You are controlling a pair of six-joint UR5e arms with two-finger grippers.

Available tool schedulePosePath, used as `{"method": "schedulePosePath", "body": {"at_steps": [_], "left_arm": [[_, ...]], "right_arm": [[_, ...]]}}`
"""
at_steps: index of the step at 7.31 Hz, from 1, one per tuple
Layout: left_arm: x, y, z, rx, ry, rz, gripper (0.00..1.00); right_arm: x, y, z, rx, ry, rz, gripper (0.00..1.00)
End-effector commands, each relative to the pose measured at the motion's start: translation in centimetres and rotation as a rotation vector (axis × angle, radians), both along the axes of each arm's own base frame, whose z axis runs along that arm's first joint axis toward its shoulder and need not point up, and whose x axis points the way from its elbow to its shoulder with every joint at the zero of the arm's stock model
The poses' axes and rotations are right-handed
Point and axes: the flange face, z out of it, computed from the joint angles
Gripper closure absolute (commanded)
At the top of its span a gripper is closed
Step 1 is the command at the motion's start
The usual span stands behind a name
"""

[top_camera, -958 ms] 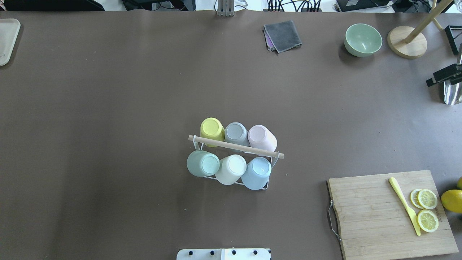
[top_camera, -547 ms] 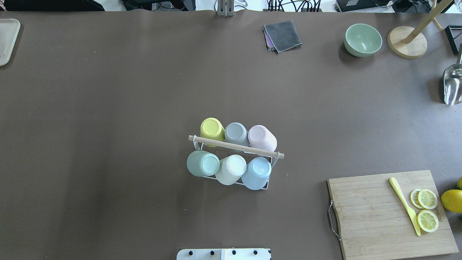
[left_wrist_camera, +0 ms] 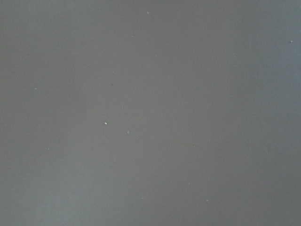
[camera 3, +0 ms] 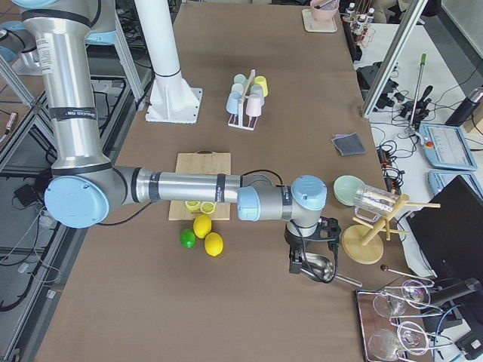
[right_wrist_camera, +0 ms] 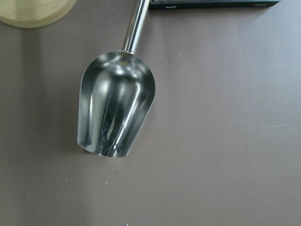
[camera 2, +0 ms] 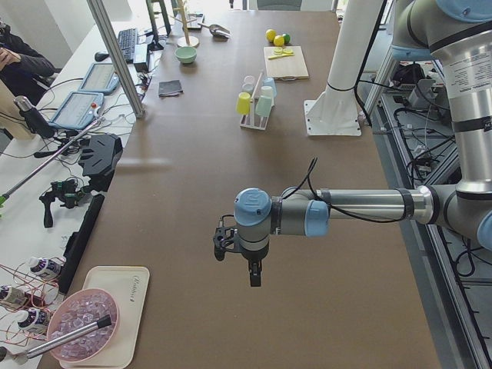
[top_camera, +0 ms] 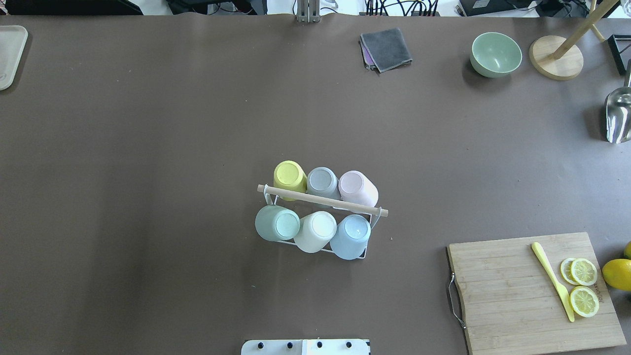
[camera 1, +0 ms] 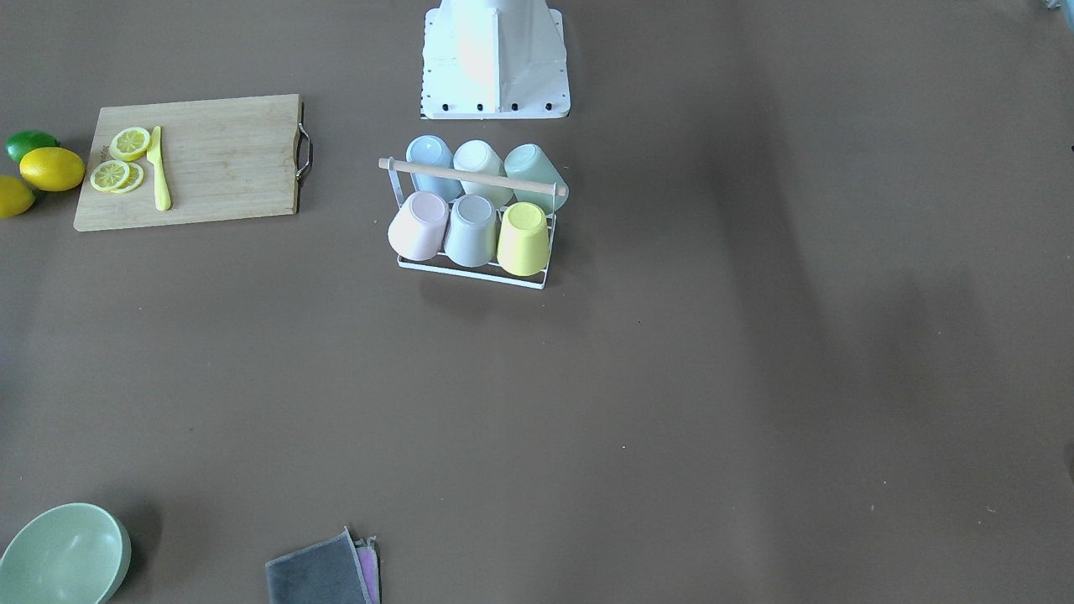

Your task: Place cup on cup holder

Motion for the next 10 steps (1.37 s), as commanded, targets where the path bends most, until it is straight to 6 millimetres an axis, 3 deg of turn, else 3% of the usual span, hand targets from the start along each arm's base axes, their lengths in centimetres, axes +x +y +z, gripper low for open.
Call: {"method": "schedulePosePath", "body": {"at_steps": [1,4,6,9,10], "left_arm": [[0.0,-0.5,-1.6,0.039,0.002,-0.001,0.01],[-0.1,-0.5,-2.1,0.05,0.004,-0.003,0.01],[-0.1,-0.6,-3.1,0.069,0.005,-0.004,0.01],[0.0,-1.2,-3.6,0.078,0.004,-0.009,0.01],[0.0,-1.2,-3.6,0.076,0.004,-0.009,0.01]], "right_arm": [[1.7,2.2,1.3,-0.031,-0.002,0.036,0.0],[2.9,4.2,-0.5,-0.049,-0.005,0.061,0.0],[3.2,4.0,-2.4,-0.098,0.007,0.064,0.0],[3.0,3.9,-2.6,-0.092,0.007,0.059,0.0],[3.0,3.8,-3.6,-0.076,0.007,0.059,0.0]]}}
